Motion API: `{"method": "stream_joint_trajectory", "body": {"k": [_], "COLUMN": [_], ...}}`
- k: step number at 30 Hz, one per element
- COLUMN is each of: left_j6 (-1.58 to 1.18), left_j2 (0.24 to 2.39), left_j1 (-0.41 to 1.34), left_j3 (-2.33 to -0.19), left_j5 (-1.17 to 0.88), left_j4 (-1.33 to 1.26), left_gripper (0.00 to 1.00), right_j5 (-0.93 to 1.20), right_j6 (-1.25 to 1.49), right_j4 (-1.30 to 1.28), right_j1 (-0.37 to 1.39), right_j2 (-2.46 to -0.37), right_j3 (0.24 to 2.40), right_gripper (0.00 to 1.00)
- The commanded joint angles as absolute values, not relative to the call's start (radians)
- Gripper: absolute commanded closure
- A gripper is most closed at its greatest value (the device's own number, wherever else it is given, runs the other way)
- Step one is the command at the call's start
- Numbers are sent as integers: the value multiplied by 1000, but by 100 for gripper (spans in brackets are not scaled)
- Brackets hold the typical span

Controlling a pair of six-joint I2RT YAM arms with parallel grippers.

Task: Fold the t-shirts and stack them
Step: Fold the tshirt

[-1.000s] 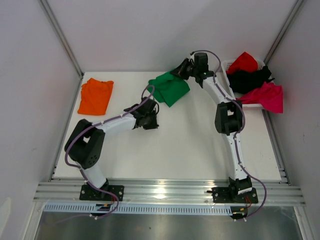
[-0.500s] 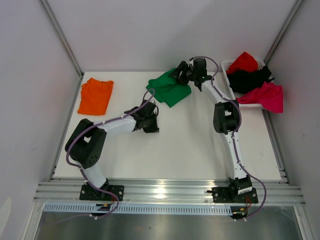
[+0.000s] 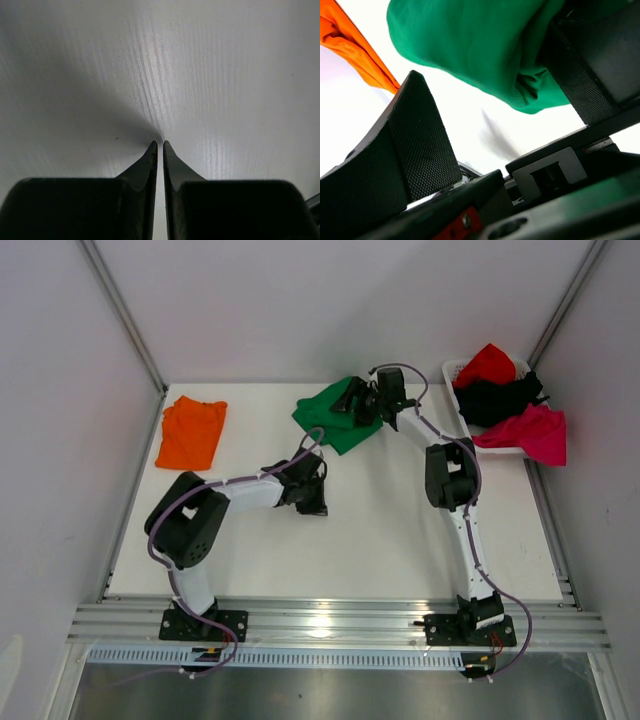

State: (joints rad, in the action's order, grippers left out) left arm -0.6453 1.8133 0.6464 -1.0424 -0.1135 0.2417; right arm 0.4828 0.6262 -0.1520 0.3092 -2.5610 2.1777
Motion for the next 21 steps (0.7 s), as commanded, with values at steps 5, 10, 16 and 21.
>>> {"method": "stream_joint_trajectory", "body": {"k": [5, 10, 16, 21], "left_j6": [-615, -612, -611, -609], "left_j2": [1851, 1890, 1969, 2031], "left_j1": [667, 678, 698, 716], "left_j3": [-1054, -1058, -1089, -1112], "left_j5": [-140, -152, -158, -169], "left_j4": [210, 199, 195, 184], "left_gripper": [91, 91, 92, 92], "right_j5": [488, 489, 482, 482], "right_j6": [583, 572, 546, 520], "right_j4": [-127, -167, -218, -262], "right_j1": [324, 330, 330, 328], "right_j2": [-2467, -2465, -2457, -2459], "right_j3": [2180, 2216, 2233, 2246], "right_gripper": [23, 23, 23, 23]}}
